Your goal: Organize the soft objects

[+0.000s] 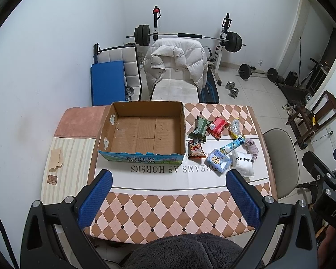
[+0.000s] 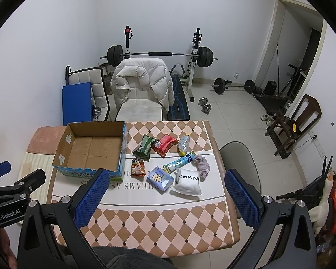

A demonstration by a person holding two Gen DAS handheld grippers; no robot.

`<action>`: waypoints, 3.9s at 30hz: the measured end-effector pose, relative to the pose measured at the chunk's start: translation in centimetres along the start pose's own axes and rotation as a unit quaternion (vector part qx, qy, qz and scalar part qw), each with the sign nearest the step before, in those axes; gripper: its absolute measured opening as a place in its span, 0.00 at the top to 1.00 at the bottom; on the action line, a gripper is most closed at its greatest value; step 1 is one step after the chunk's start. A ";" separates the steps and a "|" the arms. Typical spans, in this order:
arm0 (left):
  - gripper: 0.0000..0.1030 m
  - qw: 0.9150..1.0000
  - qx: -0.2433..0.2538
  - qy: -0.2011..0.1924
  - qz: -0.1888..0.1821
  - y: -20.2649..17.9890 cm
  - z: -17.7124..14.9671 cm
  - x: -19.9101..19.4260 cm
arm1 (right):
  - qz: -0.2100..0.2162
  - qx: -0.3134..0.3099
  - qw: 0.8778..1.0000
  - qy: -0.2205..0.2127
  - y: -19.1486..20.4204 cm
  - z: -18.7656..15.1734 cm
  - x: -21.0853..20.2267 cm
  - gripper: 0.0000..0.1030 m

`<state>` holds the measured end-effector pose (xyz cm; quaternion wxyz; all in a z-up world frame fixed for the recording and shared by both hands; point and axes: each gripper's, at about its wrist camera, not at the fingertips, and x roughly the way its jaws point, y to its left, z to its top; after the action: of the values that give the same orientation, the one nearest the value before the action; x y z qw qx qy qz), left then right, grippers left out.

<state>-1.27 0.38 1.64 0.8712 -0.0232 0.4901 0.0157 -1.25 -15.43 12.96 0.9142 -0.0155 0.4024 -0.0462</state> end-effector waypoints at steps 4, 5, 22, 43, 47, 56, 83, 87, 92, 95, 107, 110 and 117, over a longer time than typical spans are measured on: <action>0.00 1.000 -0.001 -0.001 0.000 0.2 0.0 -0.2 | 0.000 0.000 1.000 -0.001 0.0 -0.1 0.0 0.00; 0.00 1.000 -0.001 -0.001 0.000 0.2 -0.1 -0.2 | 0.000 0.000 1.000 -0.002 0.0 -0.1 0.0 0.00; 0.00 1.000 -0.002 -0.002 0.001 0.8 0.2 -0.6 | 0.003 0.001 1.000 -0.002 0.2 0.0 -0.2 0.00; 0.00 0.978 0.035 0.184 -0.088 -6.0 7.3 20.4 | -0.010 0.117 0.977 0.178 -11.8 -1.4 22.0 0.00; 0.00 0.963 0.014 0.248 -0.100 -9.5 6.1 27.2 | 0.010 0.135 0.958 0.254 -15.0 -4.1 32.0 0.00; 0.00 0.910 -0.104 0.385 -0.113 -12.8 3.5 39.4 | 0.020 0.114 0.919 0.376 -14.0 -9.9 48.6 0.00; 0.00 0.881 -0.079 0.466 0.000 -15.5 -2.7 49.1 | 0.028 0.097 0.893 0.438 -17.9 -17.8 51.4 0.07; 0.00 0.885 -0.085 0.457 -0.014 -14.7 -2.2 50.2 | 0.027 0.100 0.888 0.448 -18.8 -18.8 53.4 0.06; 0.19 0.905 -0.041 0.423 -0.008 -15.9 -2.1 50.6 | 0.023 0.115 0.881 0.458 -19.8 -20.3 54.6 0.06; 0.41 0.920 0.016 0.391 0.009 -17.3 -2.0 50.1 | 0.024 0.123 0.881 0.456 -20.9 -19.9 54.4 0.09; 0.58 0.938 0.070 0.337 -0.035 -16.2 -5.1 42.1 | 0.062 0.127 0.893 0.427 -23.6 -21.0 47.4 0.27; 0.58 0.944 0.059 0.319 -0.063 -14.3 -4.3 38.5 | 0.090 0.119 0.900 0.410 -23.2 -20.7 44.0 0.27; 0.58 0.968 0.013 0.234 -0.092 -6.5 4.3 30.6 | 0.168 0.080 0.922 0.340 -19.1 -15.3 36.8 0.27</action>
<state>18.59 -5.71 -22.13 0.7302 -0.0592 0.6763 -0.0766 10.82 -37.90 -23.09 0.7146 0.1424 0.6809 0.0729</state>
